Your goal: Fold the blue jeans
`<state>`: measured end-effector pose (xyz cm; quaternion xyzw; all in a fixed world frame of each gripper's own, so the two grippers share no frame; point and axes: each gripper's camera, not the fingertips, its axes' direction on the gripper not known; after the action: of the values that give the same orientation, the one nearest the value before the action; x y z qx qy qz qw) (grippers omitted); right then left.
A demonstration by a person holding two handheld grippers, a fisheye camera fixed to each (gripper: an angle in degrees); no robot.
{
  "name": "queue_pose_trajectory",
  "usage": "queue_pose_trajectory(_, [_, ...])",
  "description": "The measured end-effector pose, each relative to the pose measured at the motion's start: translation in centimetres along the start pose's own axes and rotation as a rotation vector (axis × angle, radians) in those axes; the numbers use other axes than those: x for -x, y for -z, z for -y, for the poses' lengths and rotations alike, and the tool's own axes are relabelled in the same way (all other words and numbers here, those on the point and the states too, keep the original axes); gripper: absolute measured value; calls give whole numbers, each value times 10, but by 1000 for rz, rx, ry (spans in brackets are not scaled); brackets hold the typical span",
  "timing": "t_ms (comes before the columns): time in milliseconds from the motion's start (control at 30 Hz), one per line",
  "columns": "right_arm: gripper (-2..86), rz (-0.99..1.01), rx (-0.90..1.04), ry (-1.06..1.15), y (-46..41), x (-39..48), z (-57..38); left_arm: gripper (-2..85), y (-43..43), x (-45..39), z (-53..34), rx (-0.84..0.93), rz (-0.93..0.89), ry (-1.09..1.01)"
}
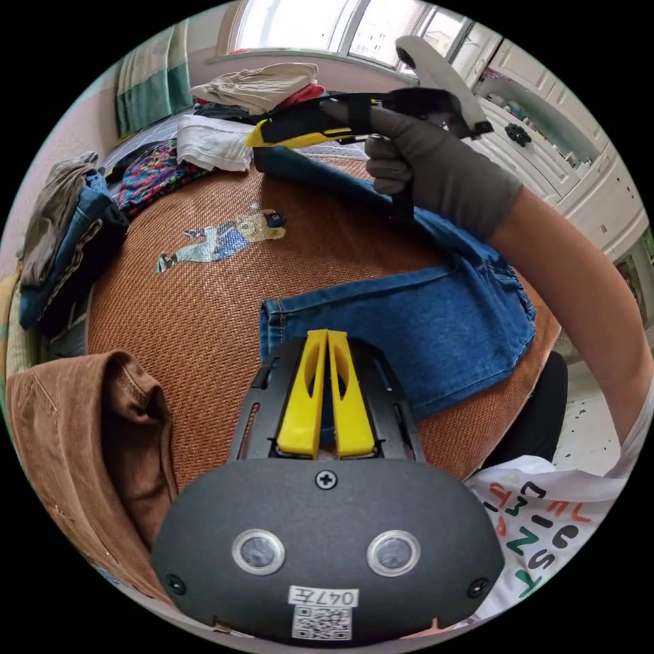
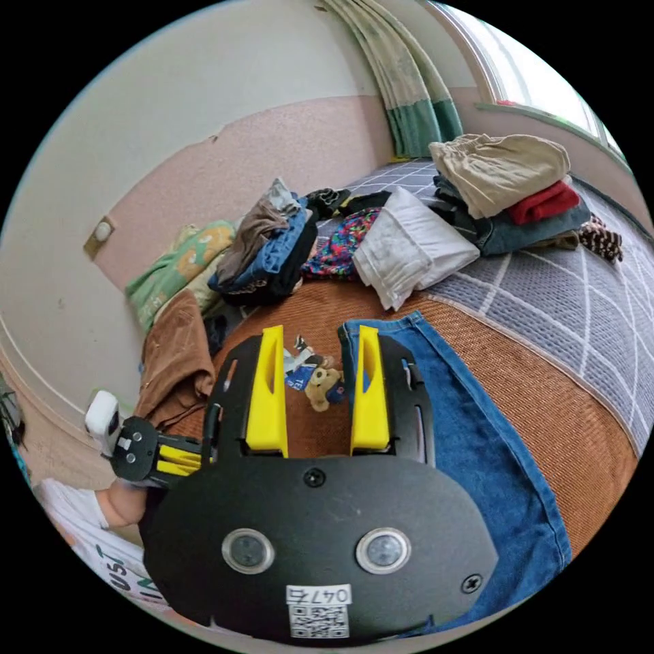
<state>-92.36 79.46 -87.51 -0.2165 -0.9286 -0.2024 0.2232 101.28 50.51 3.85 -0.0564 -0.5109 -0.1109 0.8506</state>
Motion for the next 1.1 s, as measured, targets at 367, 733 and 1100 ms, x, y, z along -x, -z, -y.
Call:
queue_pose_trajectory(367, [22,-220,126,-92,211,-40,-223,-10,-7,7,-25,2,37,-8])
queue_pose_trajectory(733, [7,-579,295,-162,277,4,-441,-10,1,31,-73,0,57,22])
queue_pose_trajectory(1100, [8,-661,283,-212,337,49,-507,-9,35,25,-134,-112,24,-21])
